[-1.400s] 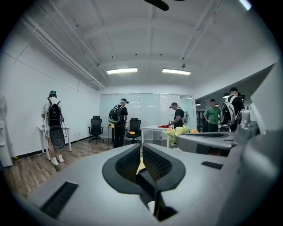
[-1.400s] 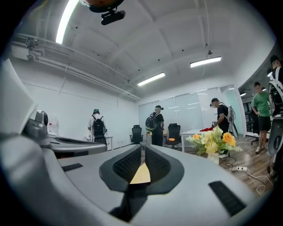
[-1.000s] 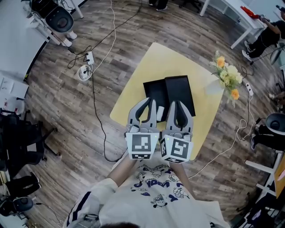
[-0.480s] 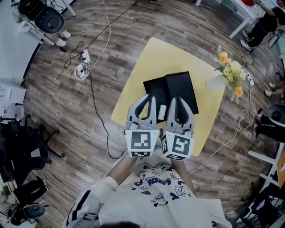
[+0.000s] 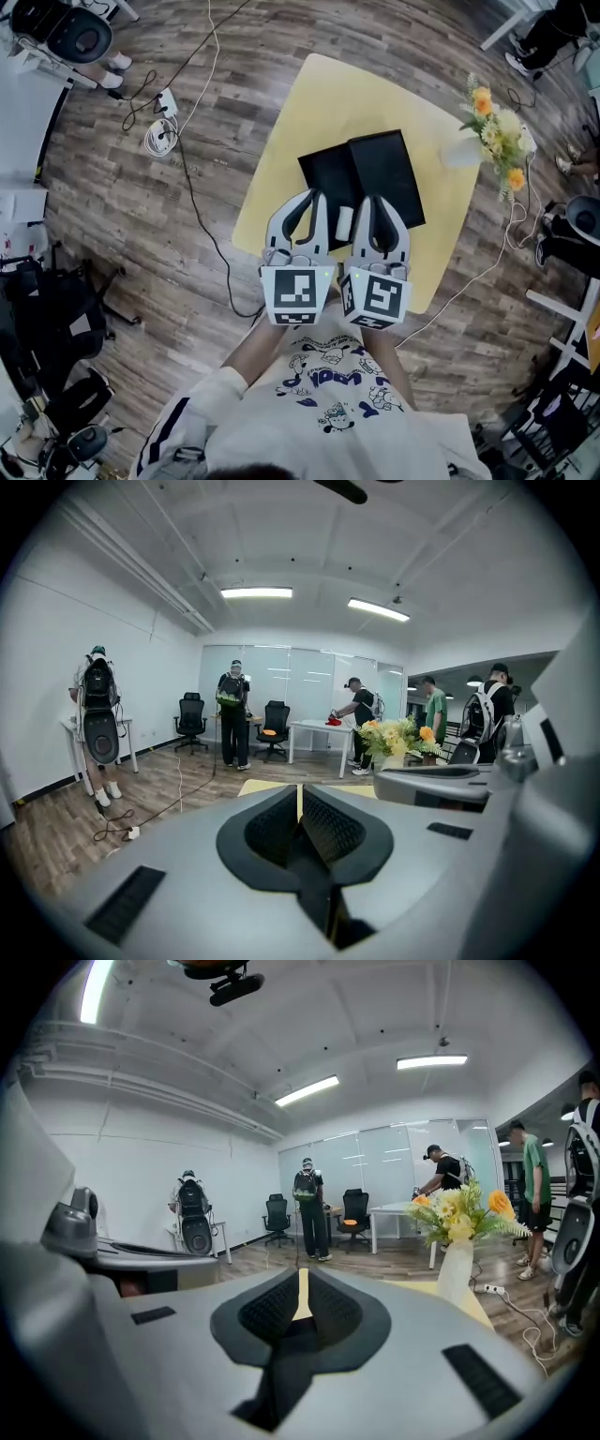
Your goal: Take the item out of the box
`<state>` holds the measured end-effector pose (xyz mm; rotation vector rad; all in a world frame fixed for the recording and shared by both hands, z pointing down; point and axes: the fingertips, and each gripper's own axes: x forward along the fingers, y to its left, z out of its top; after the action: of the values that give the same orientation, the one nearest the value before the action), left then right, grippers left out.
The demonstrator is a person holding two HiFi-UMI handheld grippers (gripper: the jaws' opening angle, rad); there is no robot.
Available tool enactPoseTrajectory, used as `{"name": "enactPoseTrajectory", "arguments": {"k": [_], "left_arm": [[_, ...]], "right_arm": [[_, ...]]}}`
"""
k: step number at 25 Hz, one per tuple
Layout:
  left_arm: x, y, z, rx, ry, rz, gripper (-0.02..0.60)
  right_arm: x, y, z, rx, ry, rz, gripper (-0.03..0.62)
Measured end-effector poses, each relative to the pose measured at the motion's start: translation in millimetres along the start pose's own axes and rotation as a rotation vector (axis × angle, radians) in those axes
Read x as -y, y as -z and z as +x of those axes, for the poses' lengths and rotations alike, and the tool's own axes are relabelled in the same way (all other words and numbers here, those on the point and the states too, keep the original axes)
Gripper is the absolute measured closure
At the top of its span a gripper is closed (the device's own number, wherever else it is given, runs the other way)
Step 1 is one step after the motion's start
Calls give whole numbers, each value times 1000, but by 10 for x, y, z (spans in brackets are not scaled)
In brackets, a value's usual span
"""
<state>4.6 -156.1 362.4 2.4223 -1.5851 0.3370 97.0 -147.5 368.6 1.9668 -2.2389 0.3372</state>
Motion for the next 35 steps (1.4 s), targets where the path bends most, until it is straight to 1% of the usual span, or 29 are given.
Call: {"name": "enactPoseTrajectory", "arguments": {"k": [6,15,28,33,35], "left_arm": [[0,214,74,-58,20,-14,552],[21,550,140,-140,43,-42,552],[44,919,174,-222,69,-61,552],[21,1065,164,-252,68,-74,552],[20,1117,151,-263,68,-80,552]], "right_arm": [[30,242,67,-82,24,14,546],[36,641,97,-195,27,63,546],[25,1136,97,-323,38,103,546],[22,1318,100,-382,45,114,545],[32,1397,96,-416,55,119,532]]}}
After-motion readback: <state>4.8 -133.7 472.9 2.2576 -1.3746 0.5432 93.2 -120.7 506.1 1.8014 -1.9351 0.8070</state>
